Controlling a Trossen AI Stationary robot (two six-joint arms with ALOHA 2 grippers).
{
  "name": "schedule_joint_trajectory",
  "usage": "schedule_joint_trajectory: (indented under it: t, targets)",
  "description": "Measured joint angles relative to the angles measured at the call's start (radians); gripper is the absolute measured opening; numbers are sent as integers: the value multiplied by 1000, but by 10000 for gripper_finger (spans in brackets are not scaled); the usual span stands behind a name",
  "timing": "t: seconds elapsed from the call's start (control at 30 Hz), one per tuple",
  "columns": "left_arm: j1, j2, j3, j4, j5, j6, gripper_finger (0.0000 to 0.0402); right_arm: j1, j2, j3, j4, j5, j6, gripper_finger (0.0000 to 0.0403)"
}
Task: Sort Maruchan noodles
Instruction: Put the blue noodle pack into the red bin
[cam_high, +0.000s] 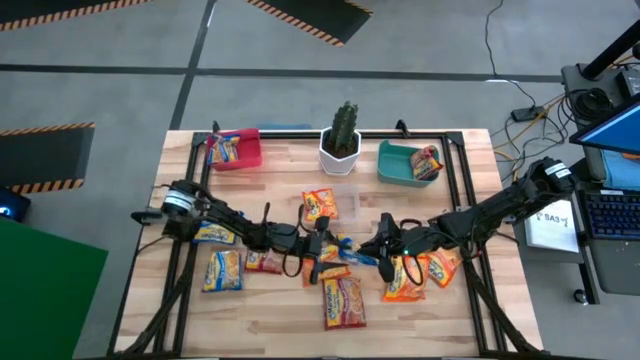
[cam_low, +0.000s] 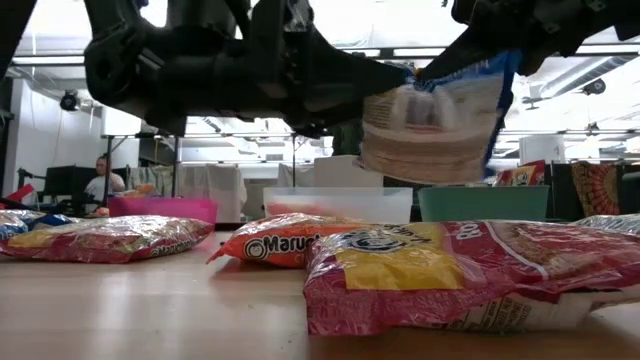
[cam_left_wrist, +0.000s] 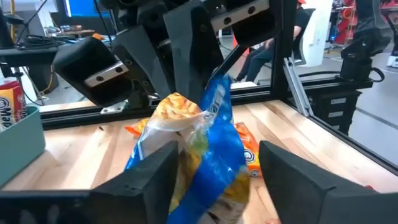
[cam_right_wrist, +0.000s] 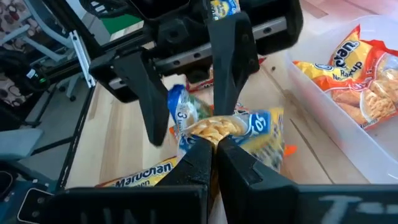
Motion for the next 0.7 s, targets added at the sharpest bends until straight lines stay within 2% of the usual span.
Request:
schedule_joint_trajectory:
  t: [0.1,0.3,0.47,0.6,0.7]
  targets:
    - [0,5,6,1,-1,0,152,0,0,0,1,1,-2,9]
    - [5,-14,-15,1,-1,-23,20,-3,0,0,6,13,-18,14]
    - [5,-36,-23,1,0,-62,18,-7,-35,0,5,13,-15,46]
    - [4,-82,-53,-4,0,-63,6,-9,-103,0,12,17,-29,97]
    - [7,-149,-94,-2,-8,-57,5,-9,-177,0,3,61,-43,137]
